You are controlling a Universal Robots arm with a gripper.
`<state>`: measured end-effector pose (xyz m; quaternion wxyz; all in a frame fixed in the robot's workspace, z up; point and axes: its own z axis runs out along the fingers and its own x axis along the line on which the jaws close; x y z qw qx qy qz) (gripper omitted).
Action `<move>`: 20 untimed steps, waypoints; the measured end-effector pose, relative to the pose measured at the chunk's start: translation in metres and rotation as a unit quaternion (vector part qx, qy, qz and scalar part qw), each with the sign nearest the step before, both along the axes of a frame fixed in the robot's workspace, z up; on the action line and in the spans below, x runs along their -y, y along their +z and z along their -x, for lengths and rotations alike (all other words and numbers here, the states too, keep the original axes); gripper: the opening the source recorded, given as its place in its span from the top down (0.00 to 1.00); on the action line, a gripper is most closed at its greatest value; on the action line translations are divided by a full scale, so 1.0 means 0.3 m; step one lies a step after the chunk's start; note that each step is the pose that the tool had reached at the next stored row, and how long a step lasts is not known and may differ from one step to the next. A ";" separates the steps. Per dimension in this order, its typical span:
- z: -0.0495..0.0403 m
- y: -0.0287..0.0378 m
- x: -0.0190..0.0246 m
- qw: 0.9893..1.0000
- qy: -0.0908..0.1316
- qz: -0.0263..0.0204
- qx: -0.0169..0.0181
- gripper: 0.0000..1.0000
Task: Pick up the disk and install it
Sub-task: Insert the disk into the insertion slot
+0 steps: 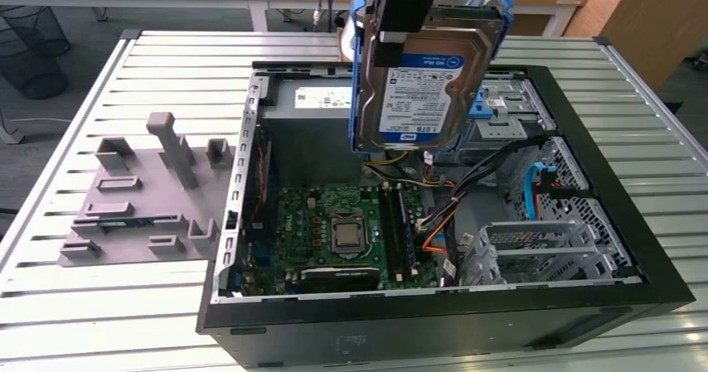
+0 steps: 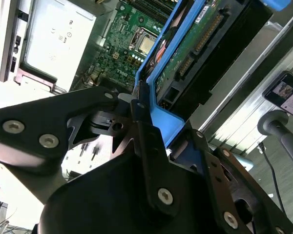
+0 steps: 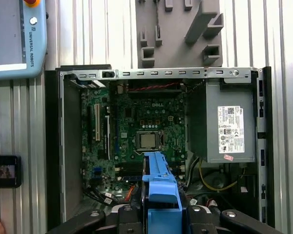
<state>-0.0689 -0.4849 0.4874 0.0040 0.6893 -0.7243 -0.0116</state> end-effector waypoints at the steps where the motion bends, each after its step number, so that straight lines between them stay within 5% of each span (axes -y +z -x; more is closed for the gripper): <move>1: 0.000 0.000 0.005 1.000 0.000 0.000 0.000 0.64; 12: 0.000 -0.002 0.062 1.000 0.000 0.000 0.000 0.64; 20: -0.009 -0.003 0.071 1.000 0.000 0.001 0.000 0.64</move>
